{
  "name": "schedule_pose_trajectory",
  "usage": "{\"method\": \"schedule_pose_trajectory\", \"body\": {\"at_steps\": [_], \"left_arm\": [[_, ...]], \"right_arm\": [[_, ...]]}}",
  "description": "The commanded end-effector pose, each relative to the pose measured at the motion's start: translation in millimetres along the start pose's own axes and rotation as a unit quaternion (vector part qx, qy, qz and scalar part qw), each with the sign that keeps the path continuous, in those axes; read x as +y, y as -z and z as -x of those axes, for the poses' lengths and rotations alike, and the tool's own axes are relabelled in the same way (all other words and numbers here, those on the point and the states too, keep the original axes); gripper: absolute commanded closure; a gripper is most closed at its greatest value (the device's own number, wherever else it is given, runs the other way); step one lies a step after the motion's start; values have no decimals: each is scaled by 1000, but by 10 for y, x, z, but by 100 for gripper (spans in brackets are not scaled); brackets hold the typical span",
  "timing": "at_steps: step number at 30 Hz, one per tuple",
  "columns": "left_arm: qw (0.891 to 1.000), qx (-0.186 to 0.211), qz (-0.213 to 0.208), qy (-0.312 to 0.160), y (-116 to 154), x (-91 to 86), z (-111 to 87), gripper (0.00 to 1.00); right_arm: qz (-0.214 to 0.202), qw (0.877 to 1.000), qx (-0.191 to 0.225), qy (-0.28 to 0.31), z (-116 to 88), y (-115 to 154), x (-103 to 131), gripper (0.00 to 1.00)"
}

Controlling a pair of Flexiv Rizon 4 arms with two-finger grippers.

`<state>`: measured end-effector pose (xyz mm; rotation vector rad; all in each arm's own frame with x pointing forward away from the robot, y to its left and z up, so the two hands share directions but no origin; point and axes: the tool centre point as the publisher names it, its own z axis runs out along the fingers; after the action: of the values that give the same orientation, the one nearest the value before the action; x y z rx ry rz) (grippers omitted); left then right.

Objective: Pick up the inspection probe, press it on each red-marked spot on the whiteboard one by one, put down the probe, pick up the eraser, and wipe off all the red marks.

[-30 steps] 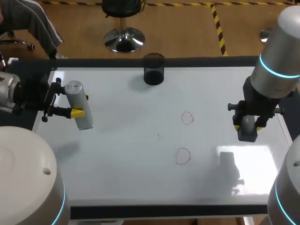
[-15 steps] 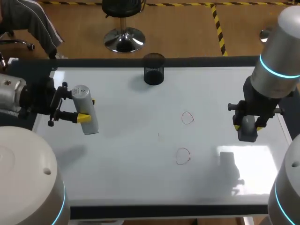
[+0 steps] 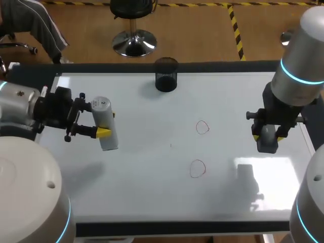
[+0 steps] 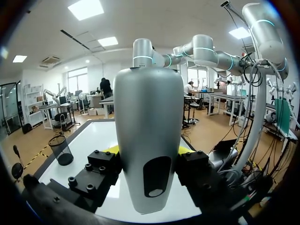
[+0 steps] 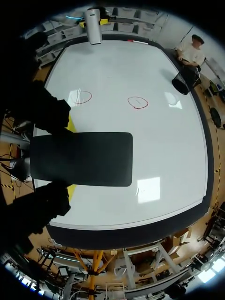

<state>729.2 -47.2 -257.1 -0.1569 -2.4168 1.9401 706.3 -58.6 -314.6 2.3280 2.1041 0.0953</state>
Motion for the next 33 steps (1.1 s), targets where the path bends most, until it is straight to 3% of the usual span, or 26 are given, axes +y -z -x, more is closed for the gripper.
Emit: {"method": "schedule_pose_trajectory", "body": {"at_steps": [1, 15, 33], "left_arm": [[1000, 1, -3, -4, -124, -9, -5, 100], [1000, 16, -6, 7, -586, 100, -2, 100], [1000, 9, 2, 5, -1091, -81, -172, 100]], "right_arm": [[0, 1000, 2, 1, 10, -2, 4, 100], [0, 1000, 2, 1, 10, -2, 4, 100], [0, 1000, 2, 1, 10, -2, 4, 100]]}}
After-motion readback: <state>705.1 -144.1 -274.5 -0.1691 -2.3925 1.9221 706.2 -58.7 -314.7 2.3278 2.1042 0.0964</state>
